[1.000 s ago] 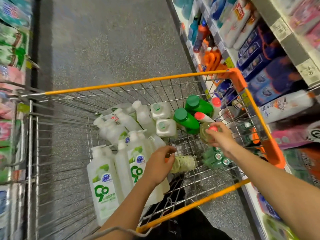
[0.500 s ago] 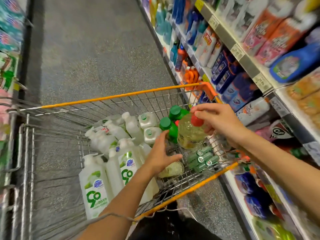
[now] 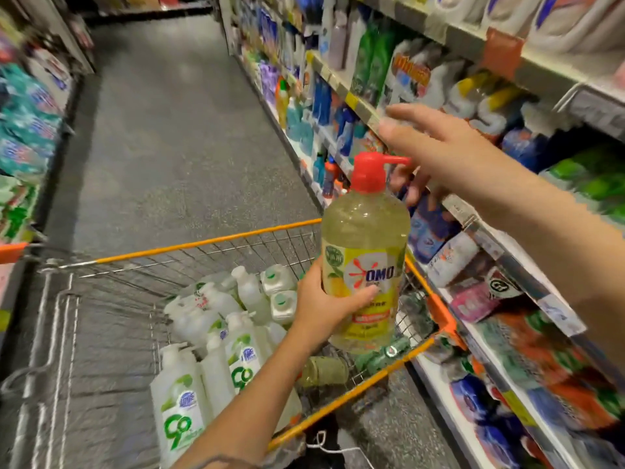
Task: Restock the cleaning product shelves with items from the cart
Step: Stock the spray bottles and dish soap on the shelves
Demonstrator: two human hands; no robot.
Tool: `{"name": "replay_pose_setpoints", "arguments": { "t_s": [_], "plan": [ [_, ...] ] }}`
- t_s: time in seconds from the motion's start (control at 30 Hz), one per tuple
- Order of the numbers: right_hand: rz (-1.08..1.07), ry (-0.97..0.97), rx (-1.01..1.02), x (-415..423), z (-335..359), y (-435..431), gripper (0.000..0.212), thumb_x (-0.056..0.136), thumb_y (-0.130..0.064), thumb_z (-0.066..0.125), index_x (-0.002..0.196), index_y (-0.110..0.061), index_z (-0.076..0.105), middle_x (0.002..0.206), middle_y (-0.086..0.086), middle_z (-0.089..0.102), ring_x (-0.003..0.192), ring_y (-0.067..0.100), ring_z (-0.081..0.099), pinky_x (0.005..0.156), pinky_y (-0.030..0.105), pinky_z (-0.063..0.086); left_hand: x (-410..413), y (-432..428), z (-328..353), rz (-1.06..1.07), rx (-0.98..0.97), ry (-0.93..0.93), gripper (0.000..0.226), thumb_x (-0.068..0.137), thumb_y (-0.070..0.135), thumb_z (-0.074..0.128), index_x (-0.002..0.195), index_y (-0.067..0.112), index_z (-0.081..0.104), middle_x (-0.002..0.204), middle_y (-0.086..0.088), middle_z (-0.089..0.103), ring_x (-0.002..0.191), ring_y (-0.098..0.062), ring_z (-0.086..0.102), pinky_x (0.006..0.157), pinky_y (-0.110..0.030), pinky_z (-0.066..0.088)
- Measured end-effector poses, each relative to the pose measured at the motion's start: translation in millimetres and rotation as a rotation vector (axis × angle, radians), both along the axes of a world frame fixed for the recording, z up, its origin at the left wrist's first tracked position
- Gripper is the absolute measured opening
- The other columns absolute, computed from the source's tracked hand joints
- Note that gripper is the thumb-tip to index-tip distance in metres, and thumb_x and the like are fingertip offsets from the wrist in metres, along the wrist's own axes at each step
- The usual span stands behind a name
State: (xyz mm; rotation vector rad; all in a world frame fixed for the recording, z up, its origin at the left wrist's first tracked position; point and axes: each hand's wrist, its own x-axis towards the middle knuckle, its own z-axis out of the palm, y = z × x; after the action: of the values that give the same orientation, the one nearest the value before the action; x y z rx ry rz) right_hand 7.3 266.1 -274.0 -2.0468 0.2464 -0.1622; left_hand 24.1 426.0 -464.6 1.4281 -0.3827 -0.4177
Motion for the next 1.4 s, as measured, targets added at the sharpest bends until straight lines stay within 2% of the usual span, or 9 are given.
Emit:
{"name": "replay_pose_setpoints", "arguments": {
  "t_s": [0.1,0.2,0.27,0.4,0.83,1.03,1.17,1.27,1.4],
  "plan": [
    [-0.059,0.099,0.082,-25,-43,-28,0.055,0.069,-0.080,0.056,0.117,-0.059,0.042,0.106,-0.002,0.065,0.077,0.007,0.062,0.064,0.025,0.050,-4,-3,5,-0.065,-0.064,0.106,0.083,0.034,0.055,0.090,0.103,0.019,0.060,0.089,0.007,0.075,0.084,-0.013,0.071,0.069,-0.025,0.056],
    [0.062,0.147,0.215,-62,-114,-23,0.072,0.073,-0.076,0.057,0.138,-0.051,0.036,0.135,-0.020,0.052,0.119,-0.004,0.052,0.097,0.024,0.044,-3,-9,8,-0.098,-0.101,0.201,0.095,0.032,0.064,0.089,0.107,0.013,0.061,0.091,0.000,0.076,0.084,-0.016,0.072,0.068,-0.027,0.056],
    [0.041,0.102,0.364,-77,-145,-5,0.075,0.077,-0.074,0.054,0.143,-0.050,0.029,0.136,-0.033,0.048,0.121,-0.011,0.049,0.095,0.016,0.045,-3,-14,10,-0.116,-0.105,0.257,0.095,0.034,0.066,0.088,0.107,0.010,0.062,0.090,-0.002,0.076,0.082,-0.017,0.072,0.067,-0.028,0.056],
    [-0.124,0.027,0.586,-81,-165,15,0.053,0.080,-0.060,0.049,0.130,-0.050,0.037,0.129,-0.025,0.058,0.116,-0.001,0.058,0.094,0.026,0.050,-3,-24,8,-0.161,-0.050,0.303,0.095,0.036,0.071,0.084,0.107,0.011,0.063,0.092,-0.004,0.076,0.084,-0.019,0.073,0.067,-0.027,0.056],
    [-0.425,-0.097,0.708,-132,-156,15,0.045,0.082,-0.047,0.049,0.126,-0.044,0.045,0.124,-0.014,0.064,0.112,0.009,0.063,0.091,0.032,0.054,-23,-55,14,-0.407,0.026,0.080,0.075,0.064,0.053,0.068,0.116,0.000,0.059,0.097,-0.007,0.075,0.088,-0.022,0.072,0.069,-0.026,0.056],
    [-0.603,-0.145,0.696,-220,-153,23,0.091,0.065,-0.076,0.067,0.144,-0.044,0.034,0.133,-0.014,0.060,0.118,0.014,0.061,0.101,0.046,0.048,-94,-71,26,-0.623,0.005,0.070,0.070,0.064,0.049,0.068,0.113,0.000,0.061,0.089,-0.002,0.076,0.083,-0.017,0.072,0.066,-0.023,0.055],
    [-0.684,-0.234,0.688,-295,-141,48,0.078,0.072,-0.063,0.061,0.141,-0.036,0.037,0.131,-0.009,0.062,0.116,0.017,0.062,0.096,0.044,0.052,-161,-70,35,-0.763,-0.011,0.053,0.070,0.064,0.047,0.067,0.112,-0.004,0.061,0.086,0.000,0.076,0.080,-0.014,0.072,0.065,-0.021,0.054],
    [-0.773,-0.303,0.676,-356,-132,72,0.082,0.064,-0.060,0.076,0.134,-0.032,0.044,0.126,-0.006,0.065,0.114,0.018,0.063,0.087,0.035,0.056,-217,-64,38,-0.848,-0.021,0.060,0.066,0.062,0.049,0.066,0.109,0.003,0.063,0.089,-0.001,0.076,0.082,-0.016,0.072,0.068,-0.025,0.055],
    [-0.985,-0.364,0.634,-440,-126,105,0.067,0.077,-0.030,0.075,0.135,-0.023,0.043,0.117,-0.005,0.070,0.107,0.017,0.067,0.082,0.032,0.056,-299,-55,43,-1.034,0.011,0.067,0.059,0.060,0.051,0.068,0.103,0.011,0.066,0.093,-0.006,0.075,0.086,-0.024,0.072,0.072,-0.036,0.057]
  ]
}}
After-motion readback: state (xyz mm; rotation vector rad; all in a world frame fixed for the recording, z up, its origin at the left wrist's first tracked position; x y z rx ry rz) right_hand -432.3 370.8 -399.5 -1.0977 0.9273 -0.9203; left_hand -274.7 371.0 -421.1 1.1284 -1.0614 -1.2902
